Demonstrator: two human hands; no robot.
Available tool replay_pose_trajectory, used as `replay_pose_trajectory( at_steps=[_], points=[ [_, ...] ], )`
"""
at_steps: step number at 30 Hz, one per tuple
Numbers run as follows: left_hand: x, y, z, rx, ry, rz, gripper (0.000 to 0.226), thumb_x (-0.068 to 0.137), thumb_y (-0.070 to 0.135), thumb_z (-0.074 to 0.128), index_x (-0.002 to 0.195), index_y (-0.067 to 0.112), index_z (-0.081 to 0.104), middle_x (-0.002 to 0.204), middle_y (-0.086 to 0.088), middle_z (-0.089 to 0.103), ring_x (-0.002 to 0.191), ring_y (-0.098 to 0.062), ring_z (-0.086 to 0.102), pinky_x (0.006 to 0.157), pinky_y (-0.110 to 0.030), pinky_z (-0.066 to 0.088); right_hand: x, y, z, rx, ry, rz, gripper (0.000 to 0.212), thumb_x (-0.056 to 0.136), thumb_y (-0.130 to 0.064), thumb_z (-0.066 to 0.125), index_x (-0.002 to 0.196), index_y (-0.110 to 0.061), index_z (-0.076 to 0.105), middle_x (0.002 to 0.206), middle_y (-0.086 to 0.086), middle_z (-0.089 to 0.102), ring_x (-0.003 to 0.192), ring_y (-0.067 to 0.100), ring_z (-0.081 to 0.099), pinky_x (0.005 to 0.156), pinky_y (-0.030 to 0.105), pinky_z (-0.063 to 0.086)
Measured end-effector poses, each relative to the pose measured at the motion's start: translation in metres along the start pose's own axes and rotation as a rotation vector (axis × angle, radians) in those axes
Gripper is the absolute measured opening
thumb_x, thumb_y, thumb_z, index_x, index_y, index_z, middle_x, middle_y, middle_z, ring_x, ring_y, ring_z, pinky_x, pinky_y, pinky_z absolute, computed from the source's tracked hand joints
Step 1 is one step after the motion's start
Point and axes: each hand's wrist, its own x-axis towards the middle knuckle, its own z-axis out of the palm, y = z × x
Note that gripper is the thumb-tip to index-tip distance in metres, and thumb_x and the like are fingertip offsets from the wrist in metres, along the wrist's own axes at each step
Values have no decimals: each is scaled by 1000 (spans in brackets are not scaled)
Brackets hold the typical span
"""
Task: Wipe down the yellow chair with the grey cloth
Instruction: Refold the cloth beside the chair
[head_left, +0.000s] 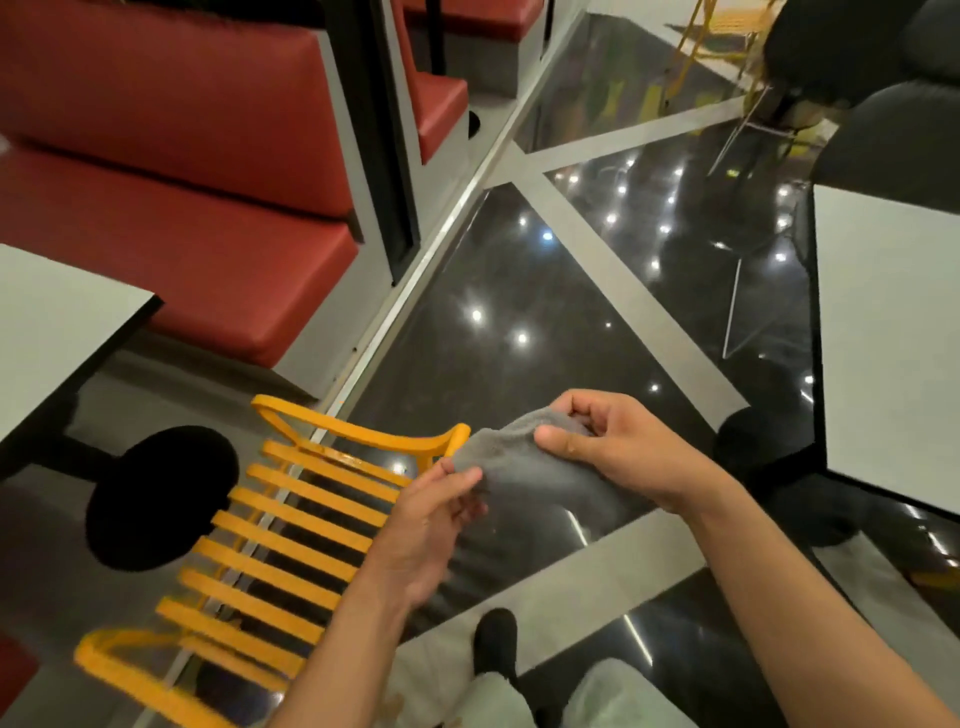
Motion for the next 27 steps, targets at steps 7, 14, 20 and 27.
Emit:
replay_pose_trajectory(
  at_steps=[7,14,20,27],
  points=[
    [95,72,29,304,186,76,73,87,77,51,133,22,68,129,-4,76,122,-24,71,112,-50,50,83,-64,-77,-344,-273,-125,18,85,-17,87,100,-16,77,95,3,82,93,21,78,86,33,60],
    [198,98,67,269,-31,-97,57,98,52,64,134,8,72,135,-19,71,122,-28,70,104,-40,55,198,-78,-144,-722,-252,-245,15,78,-30,91,90,-35,83,85,-20,79,86,-4,73,86,32,60],
    [242,109,80,219,96,-202,66,92,59,72,121,0,75,117,-18,72,109,-28,66,96,-38,53,273,-90,-178,-874,-376,-319,21,73,-36,92,91,-40,83,83,-22,78,88,-1,72,90,33,58],
    [260,137,44,6,354,15,52,93,32,73,133,-2,70,117,-16,70,107,-28,63,90,-35,52,355,-109,-171,-979,-497,-399,28,71,-37,93,97,-42,83,86,-20,79,87,1,71,83,34,60]
  ],
)
